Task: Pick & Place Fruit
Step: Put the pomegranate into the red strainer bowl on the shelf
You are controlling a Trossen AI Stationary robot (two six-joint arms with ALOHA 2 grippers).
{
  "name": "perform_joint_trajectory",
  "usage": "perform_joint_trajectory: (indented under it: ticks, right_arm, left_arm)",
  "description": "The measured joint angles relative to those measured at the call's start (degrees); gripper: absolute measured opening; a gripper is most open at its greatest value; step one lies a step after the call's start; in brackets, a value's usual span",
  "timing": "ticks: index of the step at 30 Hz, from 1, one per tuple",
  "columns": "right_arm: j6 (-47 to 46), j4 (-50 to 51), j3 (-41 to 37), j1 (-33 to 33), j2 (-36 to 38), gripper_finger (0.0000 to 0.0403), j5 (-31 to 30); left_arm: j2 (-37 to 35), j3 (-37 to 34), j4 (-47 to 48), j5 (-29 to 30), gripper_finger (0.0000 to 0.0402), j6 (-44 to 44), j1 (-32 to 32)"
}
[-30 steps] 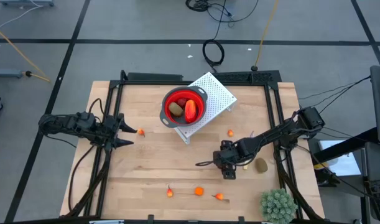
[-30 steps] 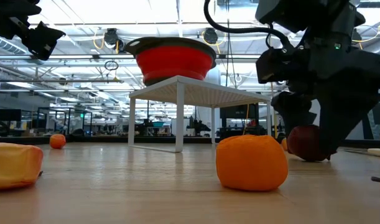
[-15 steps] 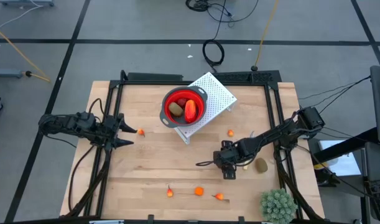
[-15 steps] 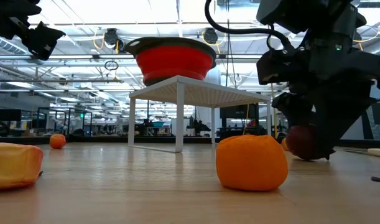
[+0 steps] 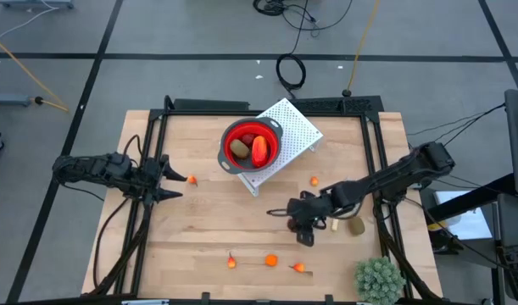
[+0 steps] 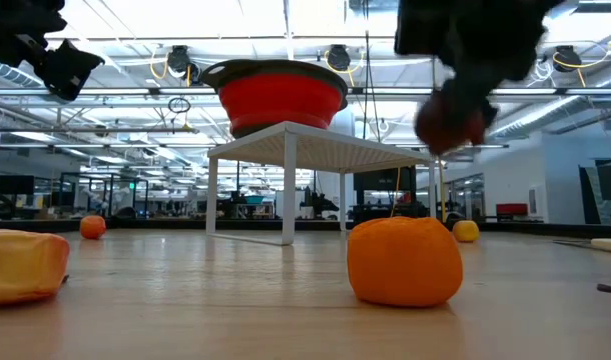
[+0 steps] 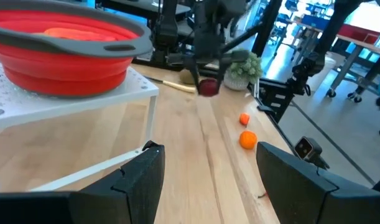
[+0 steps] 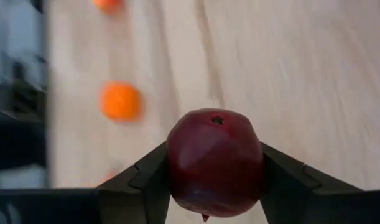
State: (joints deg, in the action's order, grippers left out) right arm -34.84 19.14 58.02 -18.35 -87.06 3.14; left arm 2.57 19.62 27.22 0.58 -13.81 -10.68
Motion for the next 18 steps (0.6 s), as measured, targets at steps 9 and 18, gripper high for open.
perform_joint_trajectory:
  ticks: [9, 18]
  right_arm:
    - [-3.8, -15.9, 0.0, 0.0, 10.0, 0.0180, -5.2]
    - [-10.5, -26.0, 0.0, 2.5, 15.6, 0.0180, -10.8]
  left_arm:
    - [0.0, 0.0, -0.3, 0.0, 0.0253, 0.1, 0.0]
    - [0.0, 0.0, -0.4, 3.5, 0.0253, 1.4, 0.0]
